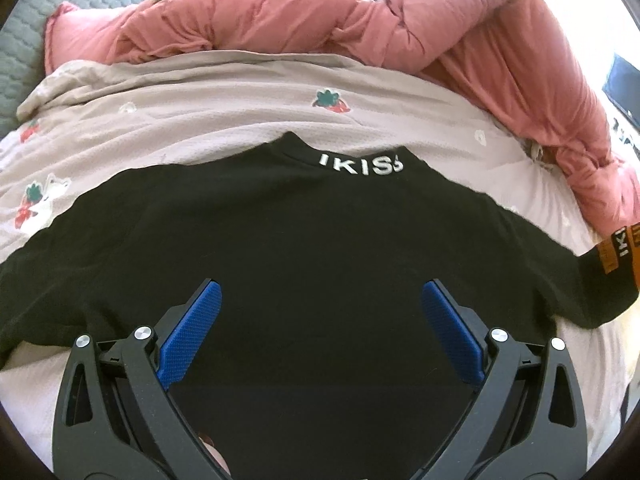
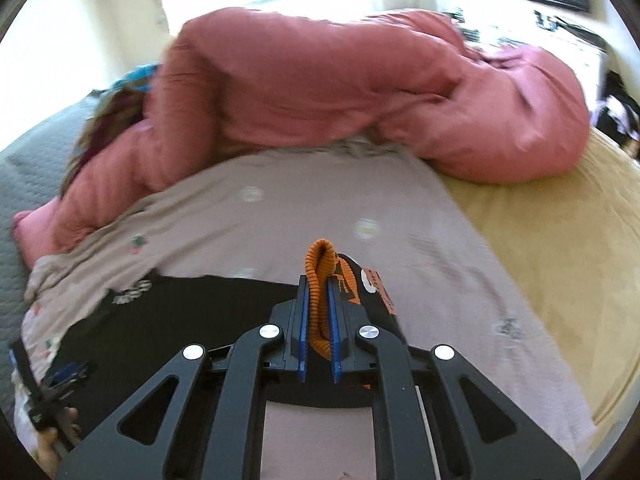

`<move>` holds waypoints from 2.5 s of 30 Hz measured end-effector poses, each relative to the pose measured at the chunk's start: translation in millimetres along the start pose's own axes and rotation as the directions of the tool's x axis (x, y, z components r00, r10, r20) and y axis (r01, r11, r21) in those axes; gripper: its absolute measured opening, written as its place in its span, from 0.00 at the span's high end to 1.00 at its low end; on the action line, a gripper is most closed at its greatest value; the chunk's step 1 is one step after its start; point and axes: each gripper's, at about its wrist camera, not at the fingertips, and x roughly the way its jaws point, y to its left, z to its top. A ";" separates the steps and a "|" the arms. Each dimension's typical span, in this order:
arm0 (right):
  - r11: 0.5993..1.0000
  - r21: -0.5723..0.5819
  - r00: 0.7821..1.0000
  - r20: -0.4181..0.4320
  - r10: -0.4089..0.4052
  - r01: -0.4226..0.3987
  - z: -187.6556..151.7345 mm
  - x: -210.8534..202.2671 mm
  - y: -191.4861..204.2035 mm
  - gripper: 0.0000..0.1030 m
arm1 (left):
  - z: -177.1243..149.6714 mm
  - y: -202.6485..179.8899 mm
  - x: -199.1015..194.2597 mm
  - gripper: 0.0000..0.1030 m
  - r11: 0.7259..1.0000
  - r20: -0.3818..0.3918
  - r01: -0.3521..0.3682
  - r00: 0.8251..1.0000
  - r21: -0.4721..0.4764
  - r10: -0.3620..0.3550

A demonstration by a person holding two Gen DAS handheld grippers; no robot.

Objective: Fold small clothes
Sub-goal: 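Carry the cuff across the shirt back with the right tool and release, then grasp the folded orange cuff with the left tool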

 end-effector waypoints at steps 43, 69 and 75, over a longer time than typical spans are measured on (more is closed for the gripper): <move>0.876 -0.165 0.883 -0.216 0.417 -0.454 -20.1 73.3 266.6 0.86 | -10.0 5.0 2.2 0.24 0.951 -0.057 0.305 0.950 -0.051 -0.307; 0.973 -0.230 0.998 -0.056 -0.024 0.011 -43.9 63.5 126.2 0.54 | 3.7 37.2 29.5 0.93 0.916 -0.013 0.355 0.931 -0.185 -0.364; 0.966 -0.257 0.996 -0.078 -0.032 0.011 -53.2 67.5 125.1 0.54 | 16.4 50.2 3.6 0.96 0.944 0.050 0.298 0.954 -0.140 -0.294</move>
